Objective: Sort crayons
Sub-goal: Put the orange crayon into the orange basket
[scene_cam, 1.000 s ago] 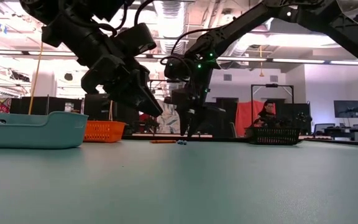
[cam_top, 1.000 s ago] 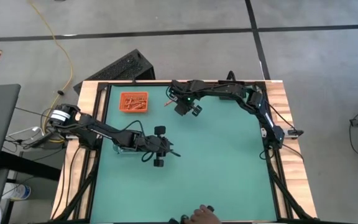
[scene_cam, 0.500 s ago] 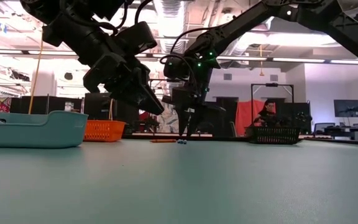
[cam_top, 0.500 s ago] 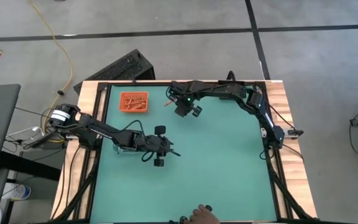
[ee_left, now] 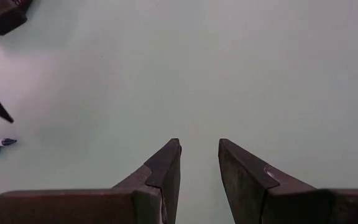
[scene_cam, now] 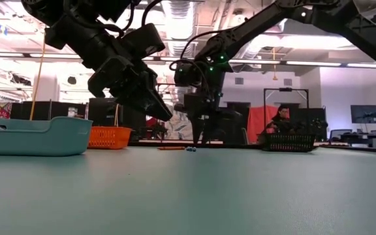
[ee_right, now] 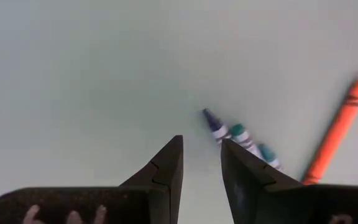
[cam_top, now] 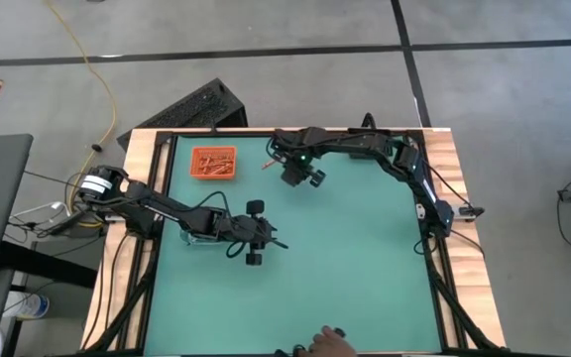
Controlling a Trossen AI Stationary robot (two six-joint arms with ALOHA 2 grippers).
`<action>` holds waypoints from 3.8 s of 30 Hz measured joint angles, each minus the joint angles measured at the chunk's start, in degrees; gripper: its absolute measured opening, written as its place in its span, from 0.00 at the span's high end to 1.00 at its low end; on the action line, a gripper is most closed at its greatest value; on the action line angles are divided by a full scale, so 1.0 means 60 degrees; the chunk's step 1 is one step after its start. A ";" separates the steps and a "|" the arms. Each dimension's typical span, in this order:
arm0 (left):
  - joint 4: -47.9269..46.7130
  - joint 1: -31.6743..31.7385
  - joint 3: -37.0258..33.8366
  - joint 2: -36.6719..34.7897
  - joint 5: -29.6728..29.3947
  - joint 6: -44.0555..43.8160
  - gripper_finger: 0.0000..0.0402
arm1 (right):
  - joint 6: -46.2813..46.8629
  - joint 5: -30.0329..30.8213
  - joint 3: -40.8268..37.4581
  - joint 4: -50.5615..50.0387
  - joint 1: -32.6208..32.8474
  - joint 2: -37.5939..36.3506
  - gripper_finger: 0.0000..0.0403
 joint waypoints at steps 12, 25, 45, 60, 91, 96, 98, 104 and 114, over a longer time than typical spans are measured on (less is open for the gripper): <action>0.0309 0.1584 0.0000 0.0000 -0.1527 0.0218 0.75 | 0.4634 -0.0197 0.0000 -0.2171 -0.0802 -0.0215 0.72; -0.0635 0.6379 0.1413 0.0570 0.1586 0.0504 0.75 | 0.7318 -0.1360 -0.1616 -0.4577 -0.0143 -0.0353 0.72; -0.4490 0.7220 0.5223 0.4002 0.1884 0.0676 0.71 | 0.7792 -0.1497 -0.2200 -0.4695 0.0378 -0.0737 0.72; -0.4988 0.7601 0.5155 0.3988 0.2692 0.1104 0.94 | 0.7715 -0.1494 -0.2197 -0.4699 0.0239 -0.0980 0.72; -1.0975 0.7084 0.7311 0.2172 -0.0069 0.3416 0.99 | 0.7440 -0.1453 -0.2186 -0.4815 0.0166 -0.0980 0.72; -1.1927 0.7260 0.7311 0.1461 -0.0024 0.3450 1.00 | 0.7297 -0.1453 -0.2182 -0.4812 0.0124 -0.0980 0.72; -1.2280 0.7368 0.7315 0.1325 0.0734 0.3591 1.00 | 0.7282 -0.1453 -0.2182 -0.4808 0.0123 -0.0980 0.72; -1.1902 0.7195 0.6629 0.1319 0.2063 0.5215 0.95 | 0.7283 -0.1457 -0.2182 -0.4787 0.0124 -0.0980 0.72; -0.9343 0.6583 0.5297 0.1610 0.1755 0.6443 0.60 | 0.7533 -0.1461 -0.2182 -0.4801 0.0148 -0.0980 0.72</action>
